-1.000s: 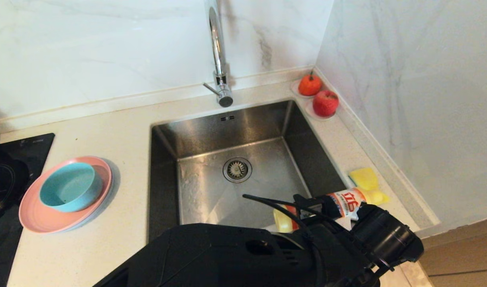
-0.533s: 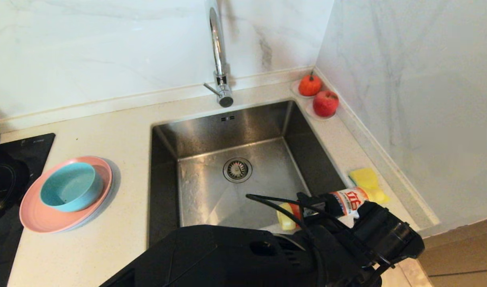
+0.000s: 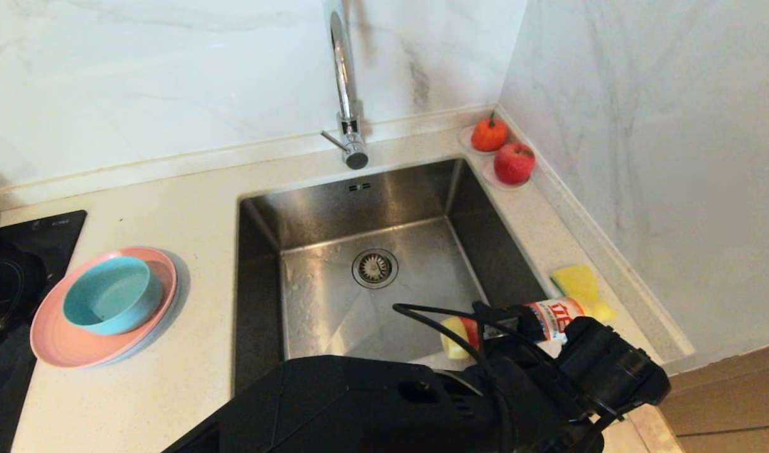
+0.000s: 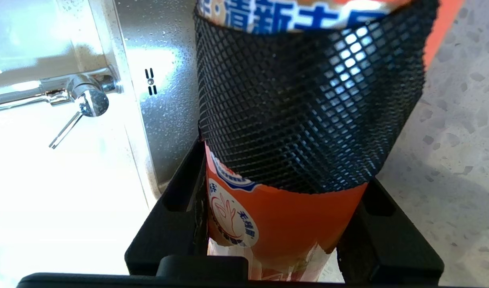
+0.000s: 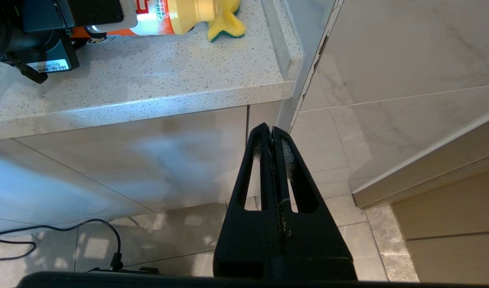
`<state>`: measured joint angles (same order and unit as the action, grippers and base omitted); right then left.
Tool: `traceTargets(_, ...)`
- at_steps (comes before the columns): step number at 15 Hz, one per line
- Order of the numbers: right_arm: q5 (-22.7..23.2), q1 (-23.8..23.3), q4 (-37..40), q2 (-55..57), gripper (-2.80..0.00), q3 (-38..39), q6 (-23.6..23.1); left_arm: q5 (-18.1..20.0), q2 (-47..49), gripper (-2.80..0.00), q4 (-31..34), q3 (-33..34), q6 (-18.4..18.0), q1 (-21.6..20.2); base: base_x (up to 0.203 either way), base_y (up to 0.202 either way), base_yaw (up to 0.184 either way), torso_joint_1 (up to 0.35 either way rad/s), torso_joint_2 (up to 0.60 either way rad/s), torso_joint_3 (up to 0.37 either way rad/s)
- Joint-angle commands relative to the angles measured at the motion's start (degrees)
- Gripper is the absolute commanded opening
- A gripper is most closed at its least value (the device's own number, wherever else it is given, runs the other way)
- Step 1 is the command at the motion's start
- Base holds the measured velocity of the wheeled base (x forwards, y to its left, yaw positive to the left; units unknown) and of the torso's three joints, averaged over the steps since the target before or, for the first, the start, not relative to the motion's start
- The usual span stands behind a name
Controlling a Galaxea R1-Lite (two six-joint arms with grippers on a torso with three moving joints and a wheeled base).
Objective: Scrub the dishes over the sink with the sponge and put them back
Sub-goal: Squeeze it onto the sponge
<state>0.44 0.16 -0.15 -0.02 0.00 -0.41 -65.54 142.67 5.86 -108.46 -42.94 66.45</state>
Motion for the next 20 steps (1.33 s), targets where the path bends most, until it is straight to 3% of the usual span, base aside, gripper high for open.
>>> traceTargets(1,0.0,0.02,-0.02,0.02,-2.8,0.0,-0.02,-0.65,0.16,-2.8,0.2,0.0,-0.51,-0.09,0.0,0.0,0.0,0.0,0.0,0.0)
traceTargets(20,0.0,0.02,-0.02,0.02,-2.8,0.0,-0.02,-2.14,-0.64,-2.8,-0.67,0.0,0.86,-0.18,0.0,0.0,0.0,0.0,0.0,0.0)
